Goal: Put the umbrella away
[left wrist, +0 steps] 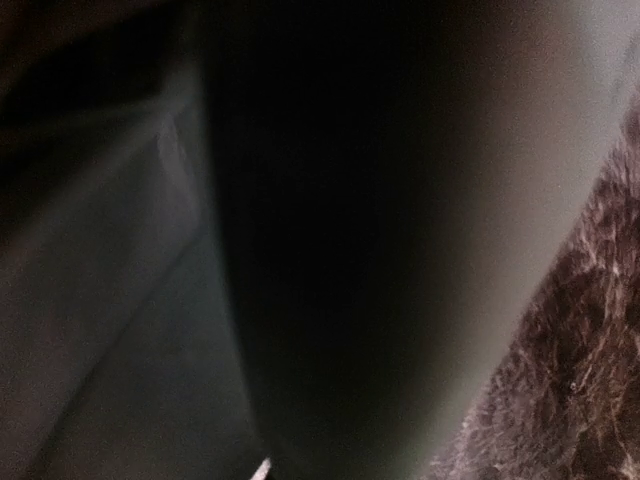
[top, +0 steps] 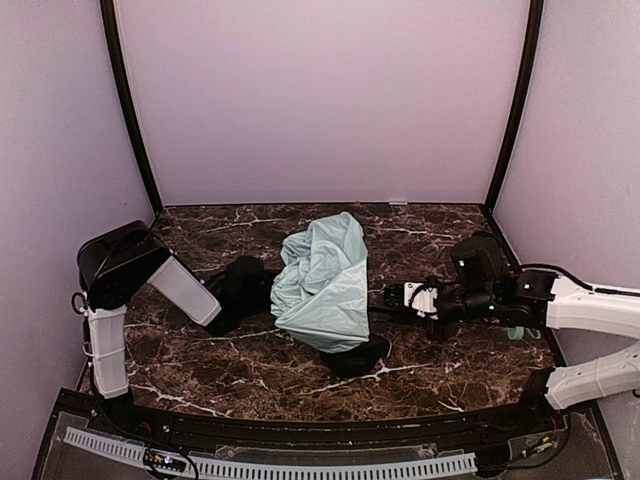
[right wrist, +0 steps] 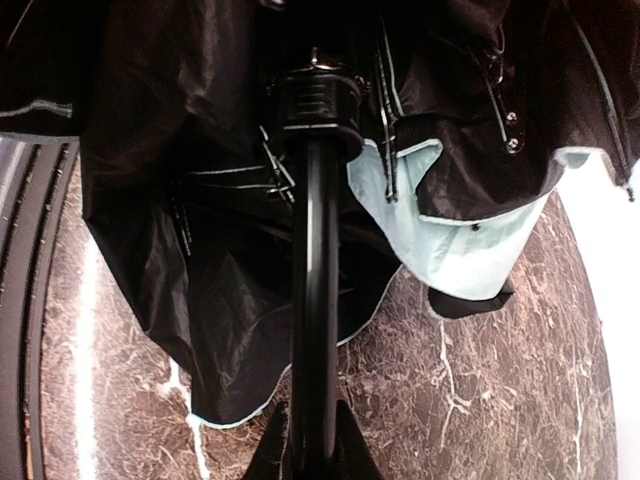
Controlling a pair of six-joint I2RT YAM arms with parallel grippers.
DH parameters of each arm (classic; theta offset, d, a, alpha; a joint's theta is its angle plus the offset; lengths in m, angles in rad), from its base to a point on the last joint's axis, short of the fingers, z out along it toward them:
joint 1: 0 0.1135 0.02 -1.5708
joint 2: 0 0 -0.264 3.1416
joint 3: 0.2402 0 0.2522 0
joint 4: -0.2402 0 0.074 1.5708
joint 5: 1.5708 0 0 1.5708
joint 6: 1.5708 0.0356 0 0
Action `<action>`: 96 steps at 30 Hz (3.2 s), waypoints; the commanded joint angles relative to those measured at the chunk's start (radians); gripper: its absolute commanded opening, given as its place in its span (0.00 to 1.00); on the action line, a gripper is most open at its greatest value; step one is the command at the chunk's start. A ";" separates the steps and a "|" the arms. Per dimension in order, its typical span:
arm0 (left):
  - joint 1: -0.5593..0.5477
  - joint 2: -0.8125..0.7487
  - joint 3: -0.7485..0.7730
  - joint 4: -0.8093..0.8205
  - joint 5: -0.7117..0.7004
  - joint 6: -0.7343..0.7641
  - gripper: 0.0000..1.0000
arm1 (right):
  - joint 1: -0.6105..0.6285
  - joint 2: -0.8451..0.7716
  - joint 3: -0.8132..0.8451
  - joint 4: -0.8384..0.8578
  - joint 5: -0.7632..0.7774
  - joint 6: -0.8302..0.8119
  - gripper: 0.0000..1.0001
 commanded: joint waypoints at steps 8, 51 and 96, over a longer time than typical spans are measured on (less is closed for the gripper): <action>0.056 0.088 -0.017 0.123 -0.148 0.265 0.49 | 0.090 0.081 -0.092 0.168 0.197 -0.067 0.00; -0.225 -0.659 0.085 -0.949 0.366 -0.988 0.98 | 0.147 0.410 -0.012 0.173 0.342 -0.036 0.46; -0.111 -0.119 0.131 -0.817 0.314 -0.953 0.65 | 0.231 0.727 0.299 0.149 0.031 -0.058 0.74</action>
